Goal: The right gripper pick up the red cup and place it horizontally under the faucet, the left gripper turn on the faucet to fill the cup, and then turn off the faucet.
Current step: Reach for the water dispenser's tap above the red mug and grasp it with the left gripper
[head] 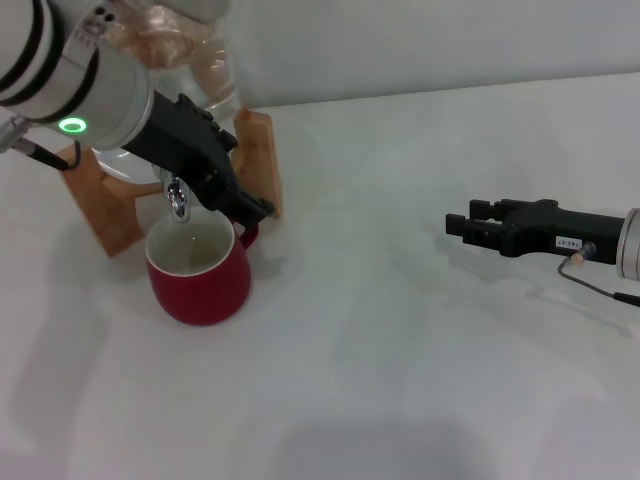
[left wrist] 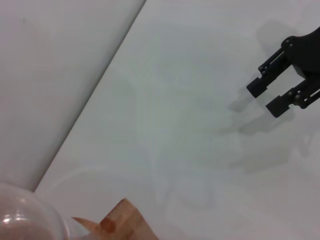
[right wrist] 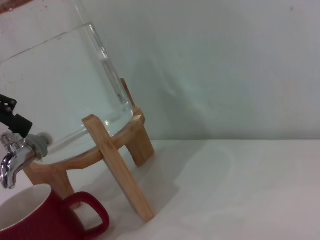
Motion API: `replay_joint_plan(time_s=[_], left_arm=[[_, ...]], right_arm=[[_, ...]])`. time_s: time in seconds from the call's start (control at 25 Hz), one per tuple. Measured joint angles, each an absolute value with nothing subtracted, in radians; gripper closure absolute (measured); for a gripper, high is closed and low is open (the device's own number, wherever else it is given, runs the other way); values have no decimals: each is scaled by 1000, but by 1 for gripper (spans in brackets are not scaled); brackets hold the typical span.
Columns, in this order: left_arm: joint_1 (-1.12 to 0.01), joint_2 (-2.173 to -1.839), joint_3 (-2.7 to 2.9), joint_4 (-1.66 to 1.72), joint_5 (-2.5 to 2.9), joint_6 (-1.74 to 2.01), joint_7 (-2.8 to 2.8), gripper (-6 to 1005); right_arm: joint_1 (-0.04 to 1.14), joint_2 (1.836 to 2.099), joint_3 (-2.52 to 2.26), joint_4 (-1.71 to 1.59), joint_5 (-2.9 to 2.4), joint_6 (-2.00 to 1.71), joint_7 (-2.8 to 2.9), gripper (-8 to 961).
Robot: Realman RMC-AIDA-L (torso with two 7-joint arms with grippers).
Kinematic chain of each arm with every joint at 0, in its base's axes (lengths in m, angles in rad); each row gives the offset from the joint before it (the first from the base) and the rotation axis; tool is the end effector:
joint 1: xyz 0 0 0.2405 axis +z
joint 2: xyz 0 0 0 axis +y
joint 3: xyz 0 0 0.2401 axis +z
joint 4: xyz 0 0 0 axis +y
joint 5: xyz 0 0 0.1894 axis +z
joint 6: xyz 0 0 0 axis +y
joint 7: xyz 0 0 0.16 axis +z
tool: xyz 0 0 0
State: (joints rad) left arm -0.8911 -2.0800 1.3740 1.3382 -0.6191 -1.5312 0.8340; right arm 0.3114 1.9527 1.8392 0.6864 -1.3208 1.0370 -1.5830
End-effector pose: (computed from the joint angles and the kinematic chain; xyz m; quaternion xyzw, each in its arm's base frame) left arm -0.0713 0.3674 -0.0123 -0.9752 -0.0721 0.1326 0.1619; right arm 0.2817 0.3284 0.0103 -0.8505 0.3714 0.2510 0.2749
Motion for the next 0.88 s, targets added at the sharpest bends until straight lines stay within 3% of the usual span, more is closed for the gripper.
replay_joint_plan(time_s=[0.88], left_arm=[[-877,-2082,1398,1414,-641,-1604,817,107]], right_arm=[[311,1949,1839,686,-1325,1037,-1582,424]])
